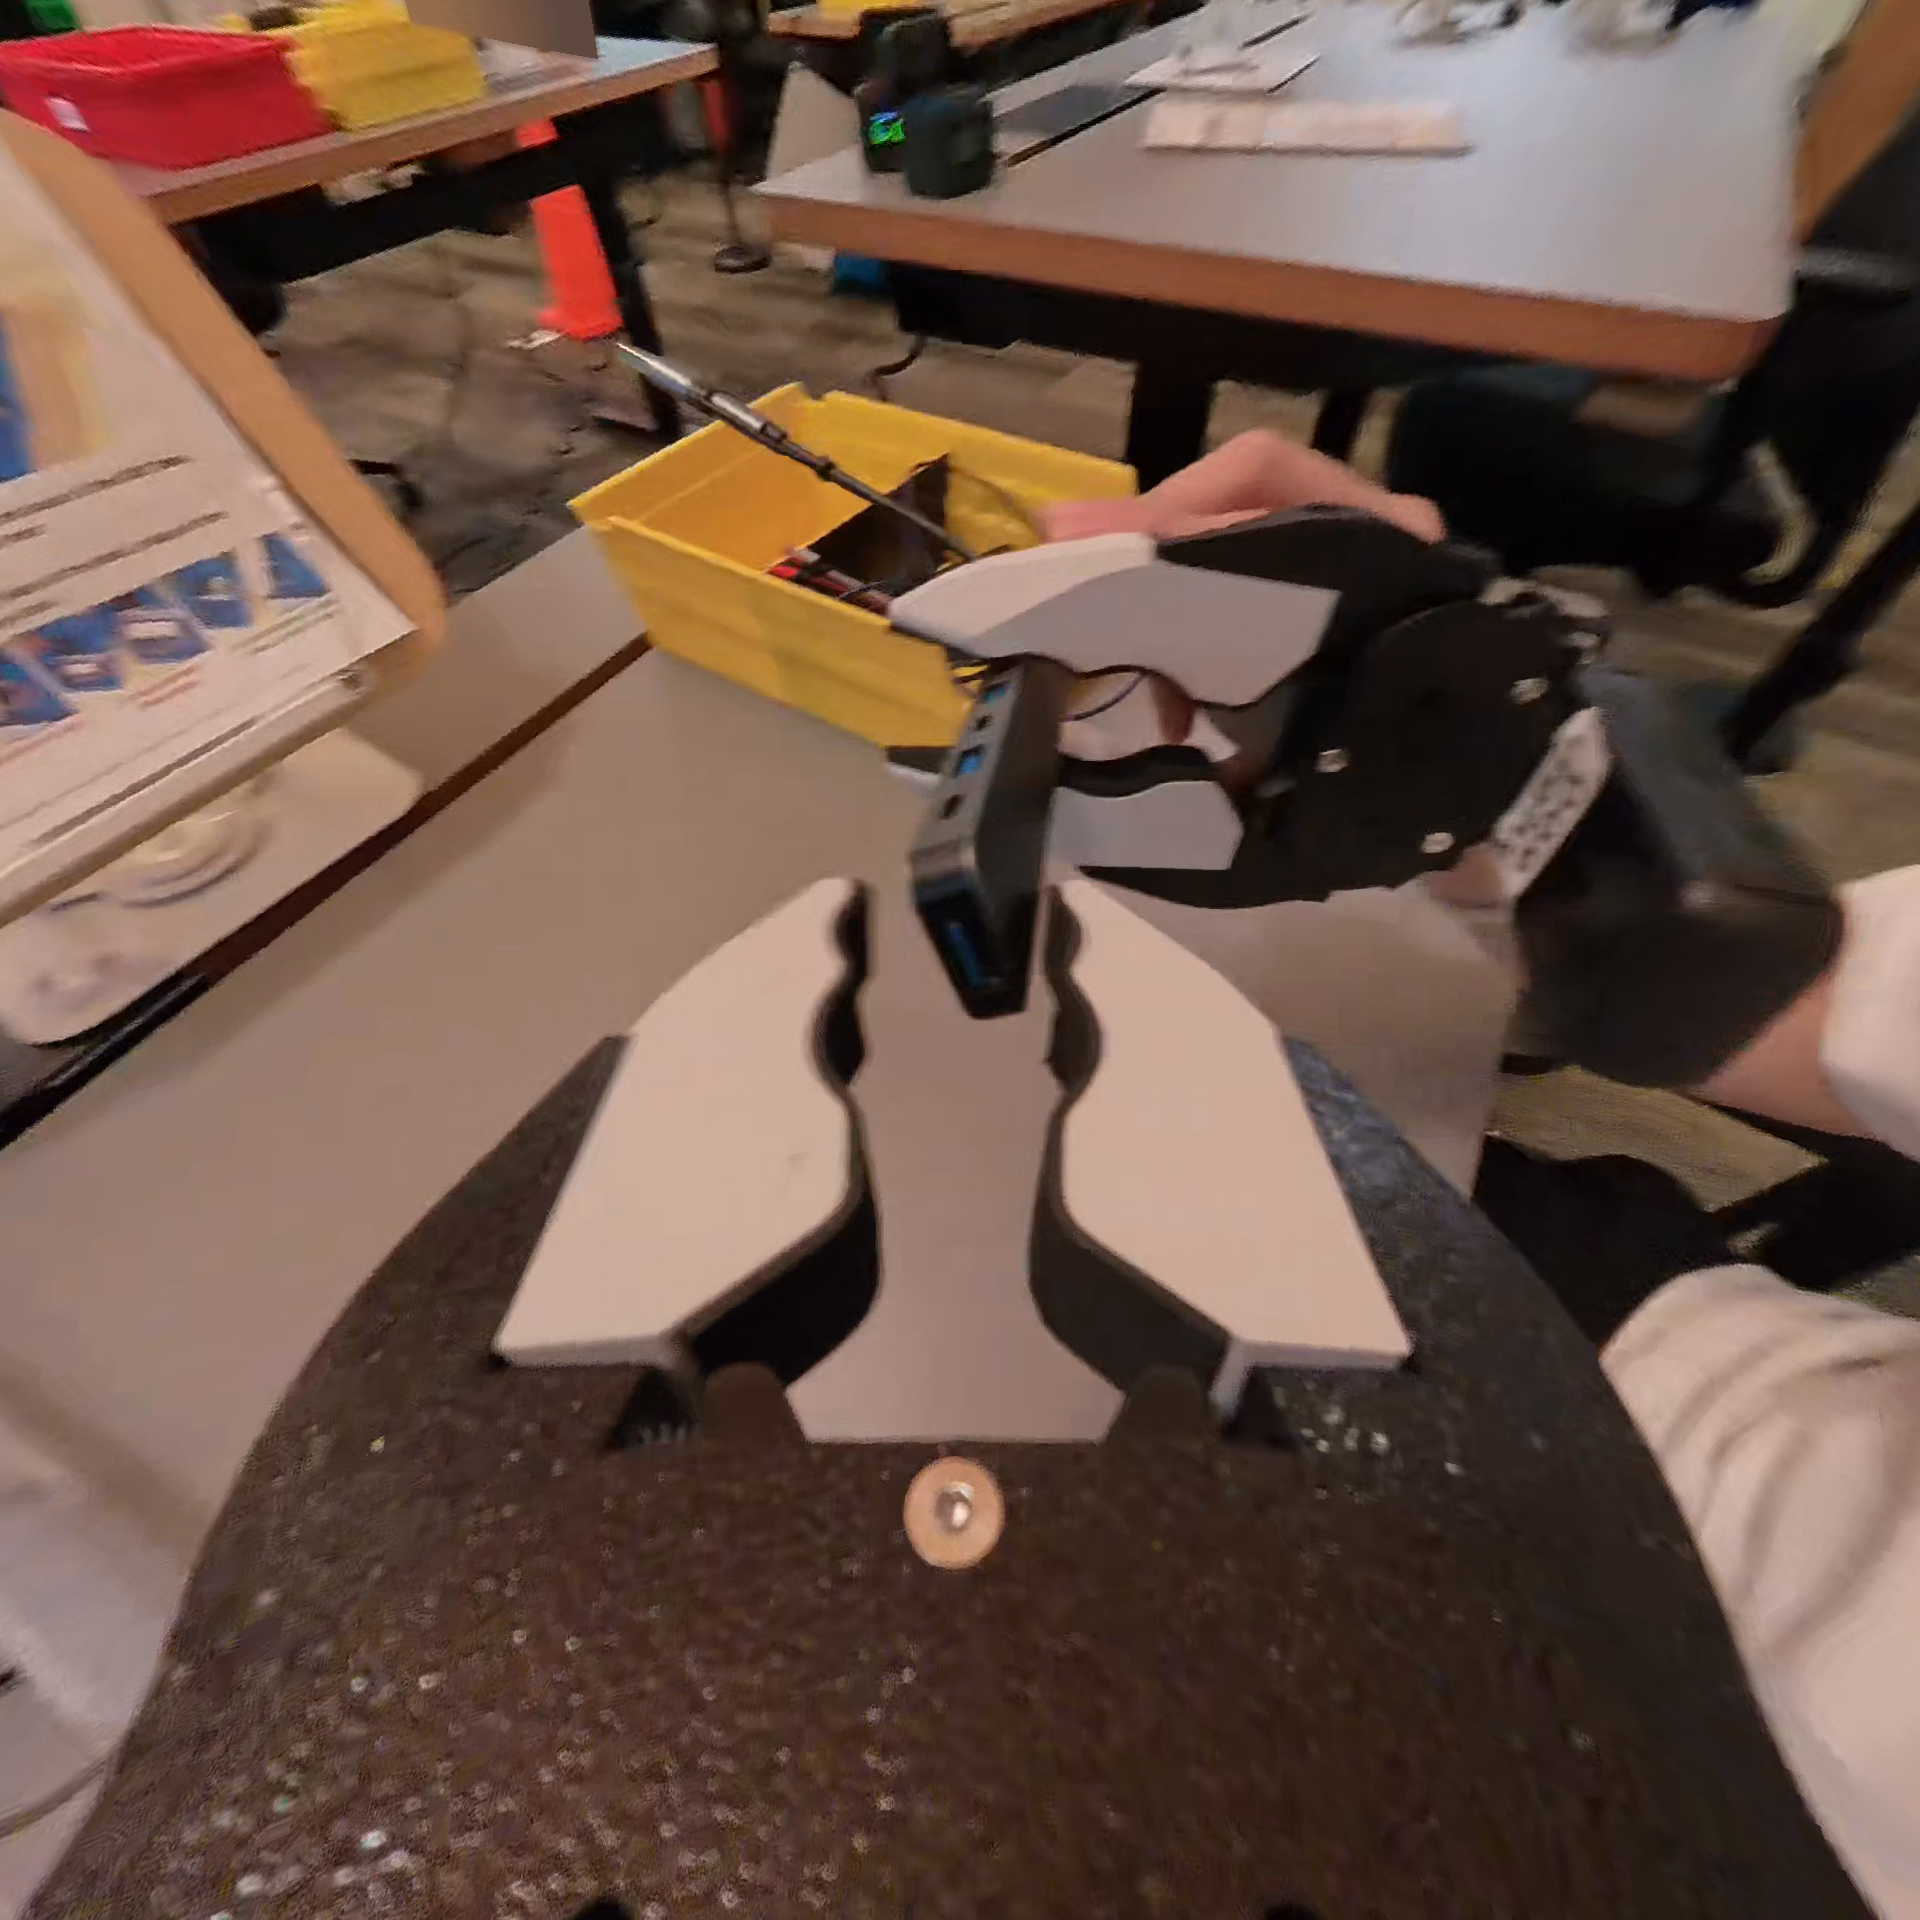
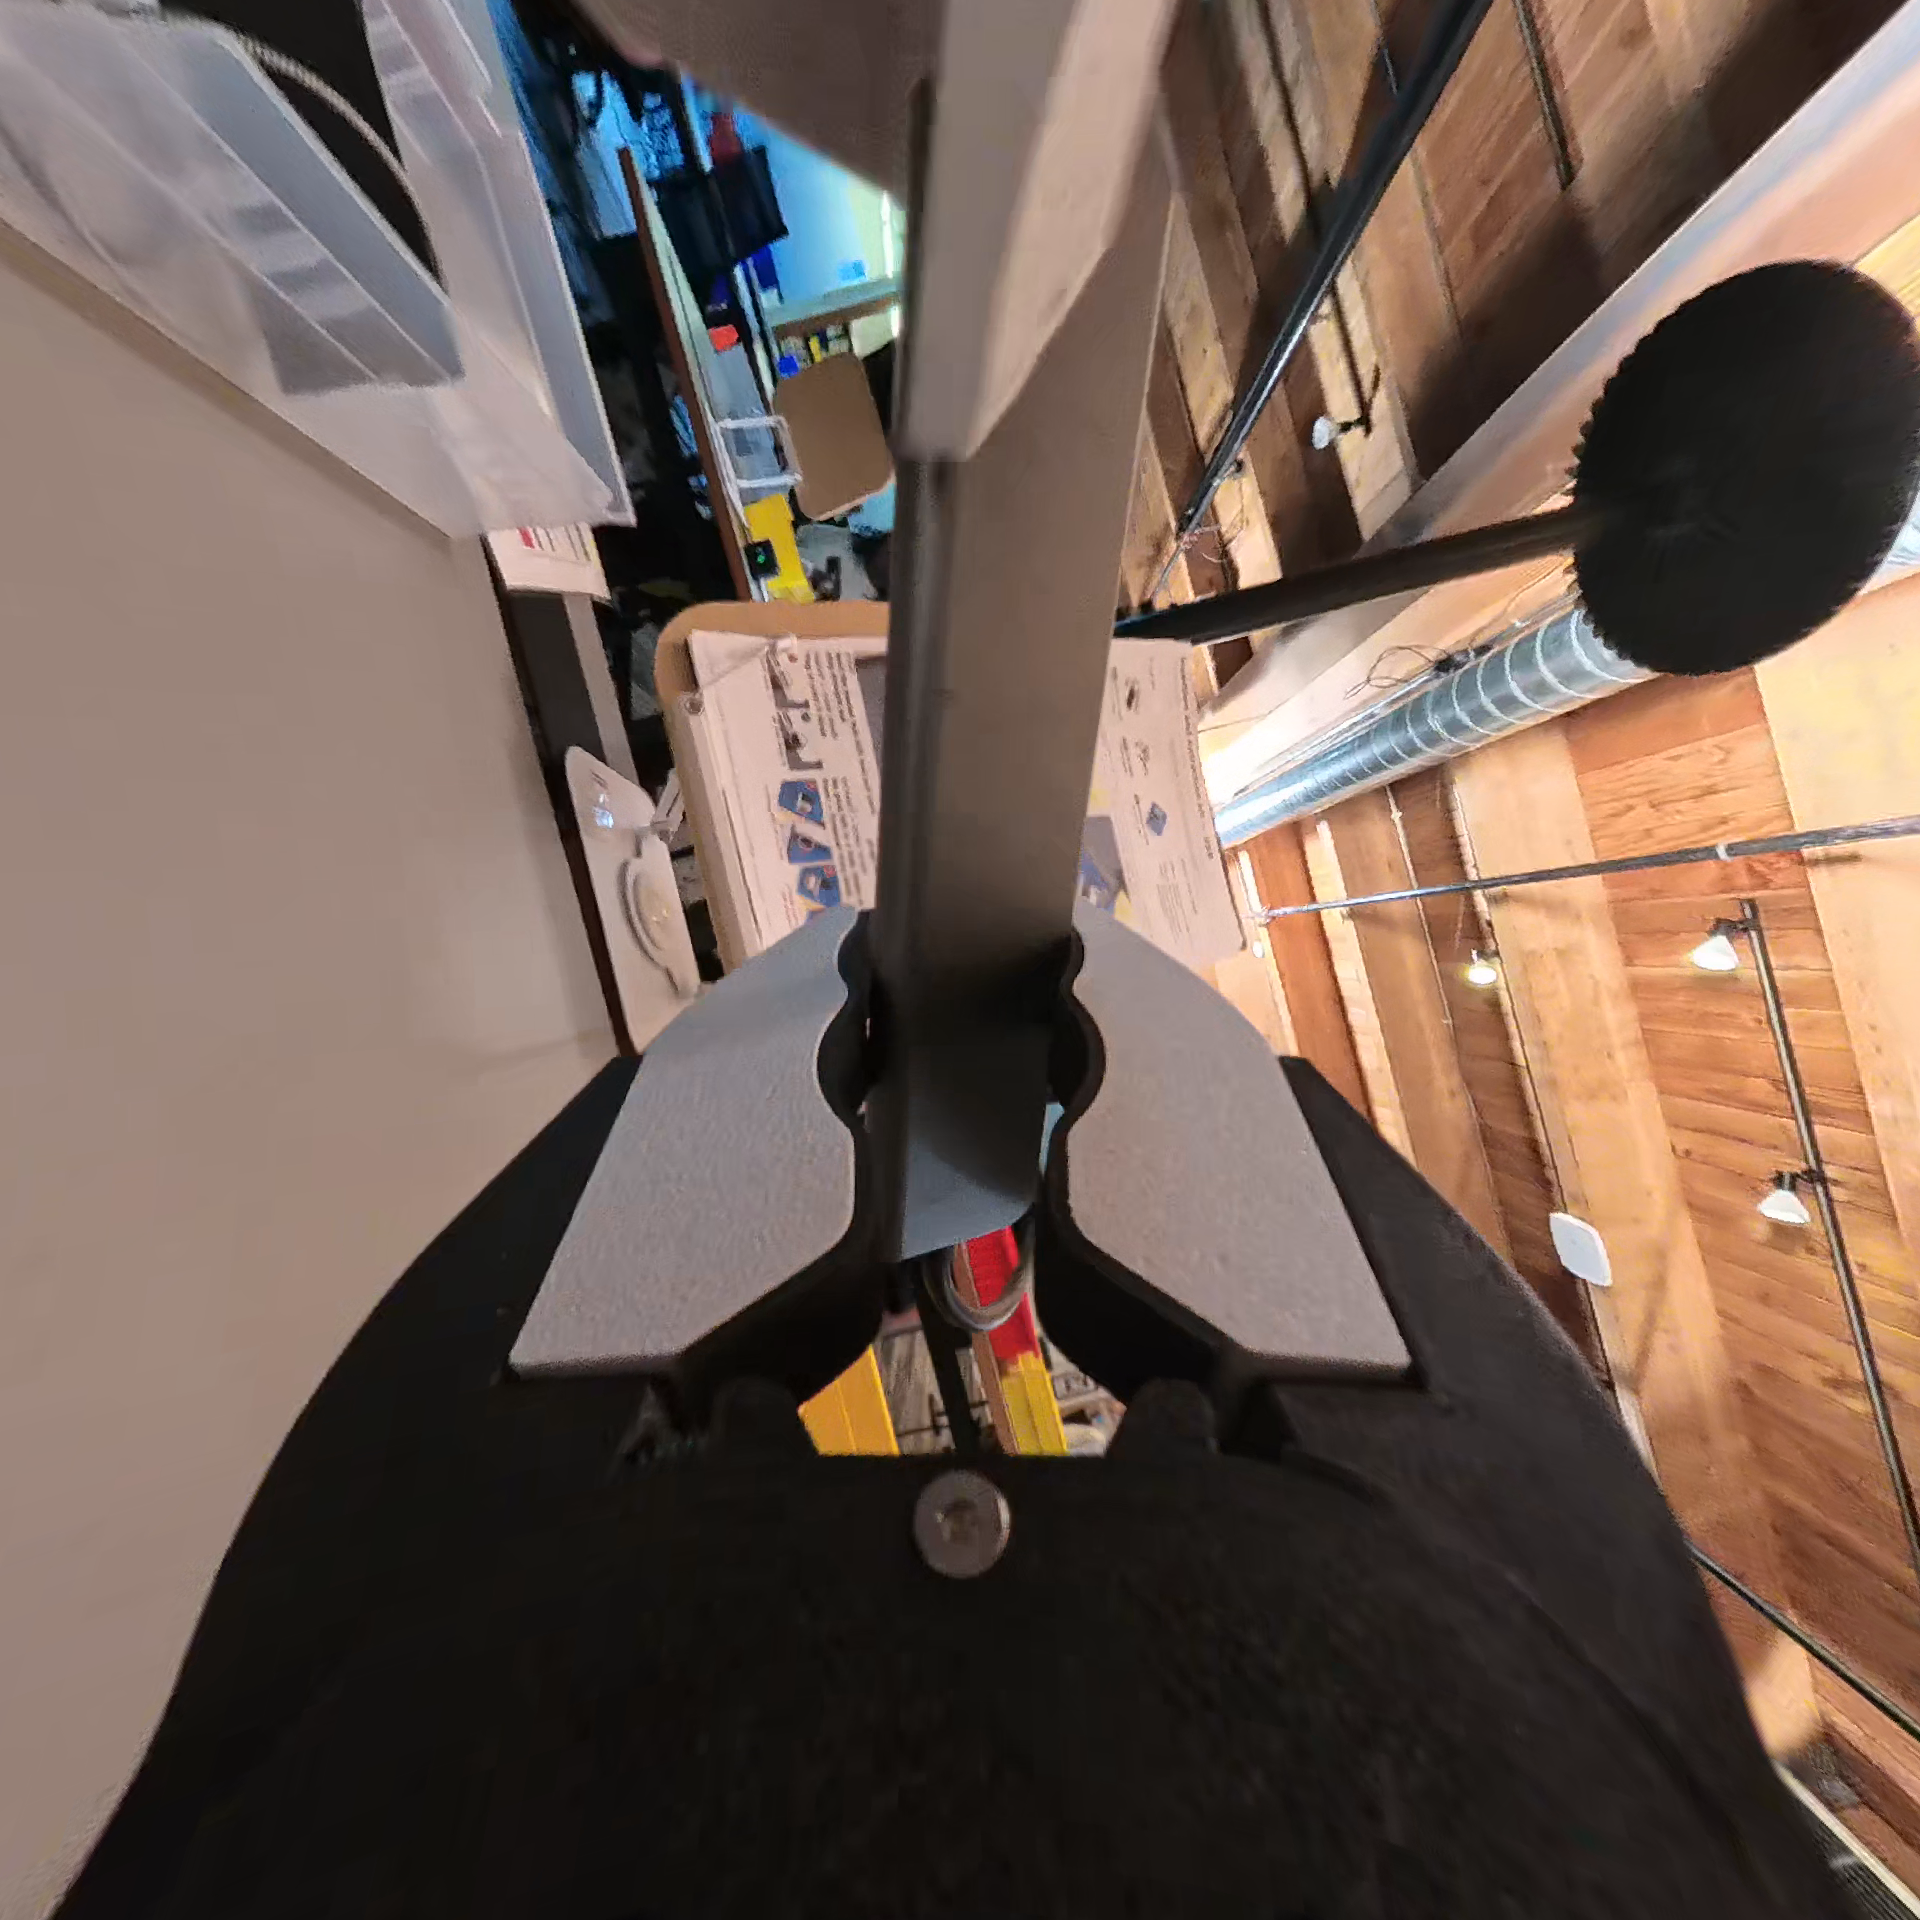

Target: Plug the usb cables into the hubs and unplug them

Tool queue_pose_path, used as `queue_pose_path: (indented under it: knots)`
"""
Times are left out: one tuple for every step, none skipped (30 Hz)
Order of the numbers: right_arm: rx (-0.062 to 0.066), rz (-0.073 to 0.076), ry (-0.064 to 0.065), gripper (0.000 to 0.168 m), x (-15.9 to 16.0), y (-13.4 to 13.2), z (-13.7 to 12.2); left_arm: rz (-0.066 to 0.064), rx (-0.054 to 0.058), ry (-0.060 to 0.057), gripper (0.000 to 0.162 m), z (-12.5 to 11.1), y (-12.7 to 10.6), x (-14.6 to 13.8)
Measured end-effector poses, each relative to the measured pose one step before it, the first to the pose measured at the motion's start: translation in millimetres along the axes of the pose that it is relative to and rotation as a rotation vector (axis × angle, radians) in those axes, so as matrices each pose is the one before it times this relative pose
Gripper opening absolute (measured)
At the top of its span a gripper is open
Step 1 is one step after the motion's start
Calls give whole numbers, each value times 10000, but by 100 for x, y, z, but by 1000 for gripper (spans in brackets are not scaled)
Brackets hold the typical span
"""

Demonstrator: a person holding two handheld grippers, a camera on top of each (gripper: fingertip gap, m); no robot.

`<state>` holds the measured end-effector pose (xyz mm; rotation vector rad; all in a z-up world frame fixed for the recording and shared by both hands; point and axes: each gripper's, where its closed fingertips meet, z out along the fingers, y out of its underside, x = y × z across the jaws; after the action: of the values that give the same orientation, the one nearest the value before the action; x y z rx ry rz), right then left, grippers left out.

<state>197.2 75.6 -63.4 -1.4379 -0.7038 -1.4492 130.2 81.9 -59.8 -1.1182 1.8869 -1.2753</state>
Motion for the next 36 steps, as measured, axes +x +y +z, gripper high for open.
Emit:
queue_pose_path:
  knots:
    - [111, -4, 118, 31, 75, -312, -39, 173, -51, -86, 17, 34, 216, -125]
    - [-82, 20, -94, 31, -148, 90, 53, 89, 87, 202, 15, 0, 27, 261]
    - [62, 234, -179, 31, -230, -4, 5, -47, 129, 183, 14, 20, -54, 208]
    - [178, 311, -147, 31, -225, -73, -20, -58, 132, 177, 14, 20, -48, 164]
    - [210, 304, -187, 31, -291, -80, 7, 1, 61, 113, 13, 25, 56, 45]
    - [182, 312, -301, 30, -396, -66, 4, 123, -27, -2, 11, 40, 183, -115]
    - [123, 310, -235, 30, -279, 12, 28, 264, 4, -37, 10, 55, 161, -111]
    - [174, 239, -32, 30, -21, -34, -6, 295, 72, -36, 10, 31, 67, -26]
    - [150, 206, -29, 30, -22, -3, -10, 223, 50, -54, 10, 26, 42, 10]
    - [92, 243, -154, 30, -164, 55, 23, 144, 1, -87, 10, 34, 82, -30]
    - [46, 235, -151, 31, -140, 92, 25, 95, 6, -107, 10, 55, 70, -44]
    - [56, 166, 10, 32, 97, 66, -7, 84, 60, -123, 10, 57, 5, -93]
    - [54, 143, -15, 34, 80, 34, -16, 28, 59, -188, 10, 12, -11, -216]
    - [85, 254, -109, 34, 13, -26, -50, 51, 8, -291, 10, -52, 46, -404]
    - [164, 425, -124, 35, 59, -152, -105, 165, -23, -353, 10, -98, 65, -553]
    - [275, 584, -67, 36, 241, -332, -175, 224, -10, -400, 10, -144, 43, -623]
    - [329, 758, -92, 36, 306, -438, -196, 264, 22, -430, 10, -165, 14, -663]
    - [283, 1030, -149, 37, 314, -383, -163, 301, 43, -401, 10, -173, -16, -604]
    - [138, 1359, -175, 39, 365, -153, -57, 306, 99, -299, 10, -171, -96, -437]
    - [42, 1612, -163, 41, 426, 33, 29, 291, 223, -208, 10, -172, -250, -258]
    - [86, 1795, -197, 45, 374, 92, 87, 227, 298, -179, 10, -173, -352, -199]
    - [153, 1925, -404, 49, 94, 133, 135, 195, 273, -121, 10, -129, -336, -102]
    - [150, 1952, -631, 52, -154, 217, 172, 274, 241, 15, 10, -76, -310, 97]
    - [132, 1818, -720, 60, -177, 212, 192, 319, 206, 87, 10, -11, -286, 245]
    - [177, 1593, -711, 63, -156, 91, 128, 308, 122, 86, 9, 30, -221, 285]
    - [200, 1362, -515, 63, 49, 27, 68, 296, 43, 38, 9, 69, -137, 278]
    - [243, 1091, -416, 63, 74, -45, 42, 283, -28, 5, 9, 121, -47, 261]
    - [213, 845, -351, 63, 61, -34, 42, 267, -111, 62, 9, 168, 73, 320]
    - [98, 640, -203, 62, 164, 79, 69, 253, -142, 91, 9, 202, 149, 352]
    - [38, 440, -167, 62, 120, 151, 103, 263, -82, 31, 9, 200, 88, 282]
    - [97, 332, -265, 62, -112, 60, 90, 246, -29, -36, 9, 176, 47, 184]
    - [143, 383, -247, 62, -130, -34, 48, 202, -40, 10, 9, 137, 75, 156]
    - [69, 409, -88, 65, 88, 6, 55, 152, 2, 10, 9, 96, 2, 98]
    - [79, 295, -140, 65, 19, -13, 41, 116, 97, -11, 9, 42, -137, 47]
    - [123, 290, -193, 66, -65, -56, 8, 78, 124, 23, 9, 18, -174, 49]
    - [68, 355, -184, 66, -78, 13, 40, 48, 66, 72, 9, 14, -90, 55]
